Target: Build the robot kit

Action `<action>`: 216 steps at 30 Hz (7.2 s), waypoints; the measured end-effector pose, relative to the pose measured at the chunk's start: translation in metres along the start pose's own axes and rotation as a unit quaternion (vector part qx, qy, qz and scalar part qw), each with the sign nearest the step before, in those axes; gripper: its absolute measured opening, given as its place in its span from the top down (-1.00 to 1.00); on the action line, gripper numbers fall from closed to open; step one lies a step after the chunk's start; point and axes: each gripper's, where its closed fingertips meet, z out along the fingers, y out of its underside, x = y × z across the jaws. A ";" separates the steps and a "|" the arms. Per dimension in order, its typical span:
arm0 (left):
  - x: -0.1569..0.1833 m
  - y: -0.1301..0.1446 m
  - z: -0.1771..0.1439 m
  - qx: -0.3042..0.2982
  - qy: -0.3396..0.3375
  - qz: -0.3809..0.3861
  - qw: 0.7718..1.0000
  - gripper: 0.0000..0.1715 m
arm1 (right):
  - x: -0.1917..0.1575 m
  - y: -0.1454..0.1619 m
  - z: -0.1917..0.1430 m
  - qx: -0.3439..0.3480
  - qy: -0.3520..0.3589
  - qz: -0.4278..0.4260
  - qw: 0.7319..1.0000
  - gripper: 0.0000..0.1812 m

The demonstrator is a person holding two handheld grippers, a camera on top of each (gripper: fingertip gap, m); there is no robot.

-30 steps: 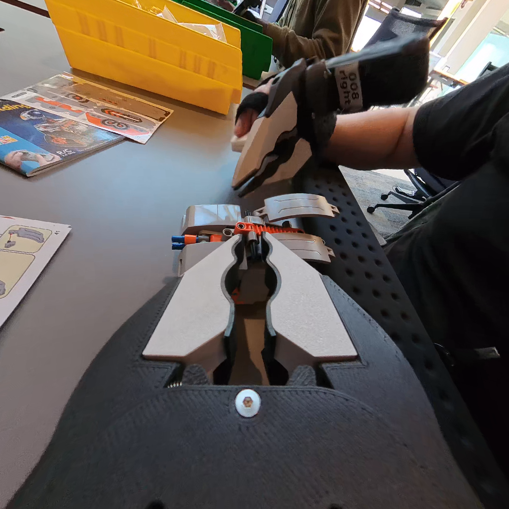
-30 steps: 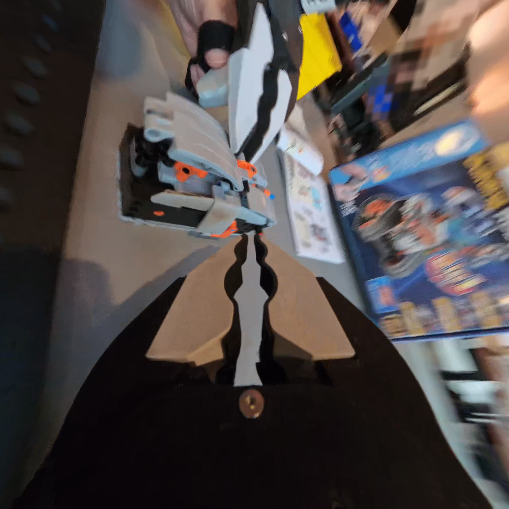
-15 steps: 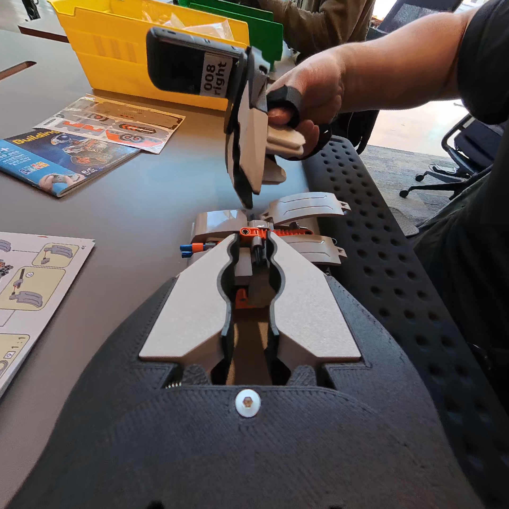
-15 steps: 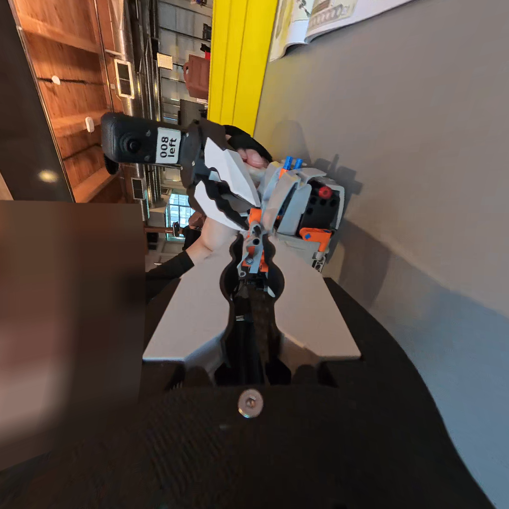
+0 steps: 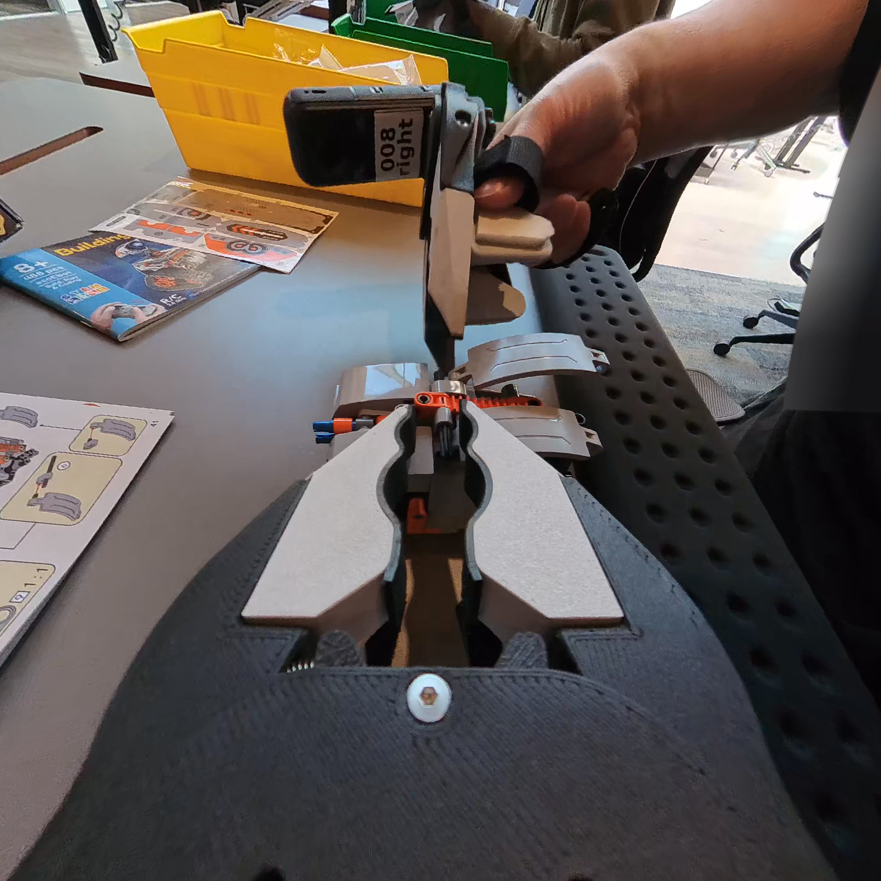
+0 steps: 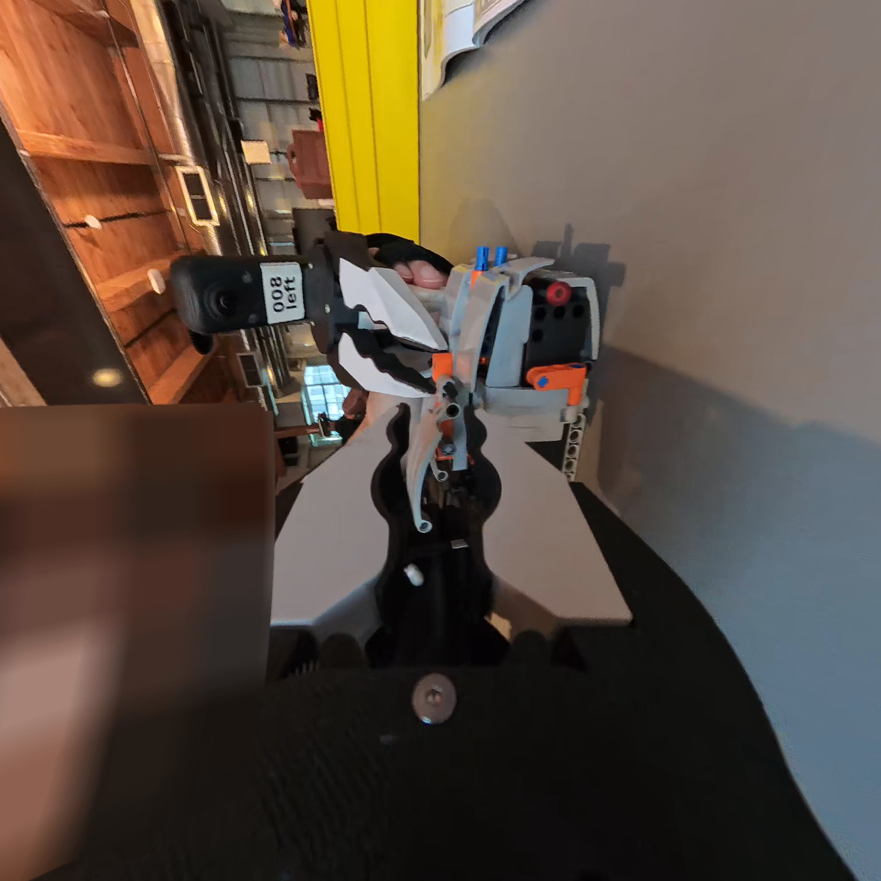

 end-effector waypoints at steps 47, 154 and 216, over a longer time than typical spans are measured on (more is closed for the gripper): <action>-0.001 -0.013 -0.005 -0.022 0.120 0.058 0.991 0.89 | 0.007 0.007 0.014 -0.088 0.037 -0.029 0.995 0.92; 0.003 0.006 0.009 -0.044 0.010 0.180 0.983 0.62 | 0.008 -0.019 0.011 -0.269 0.291 -0.439 0.806 0.85; 0.005 0.001 0.008 -0.011 0.022 0.143 0.989 0.65 | 0.006 -0.019 0.006 -0.204 0.356 -0.515 0.752 0.86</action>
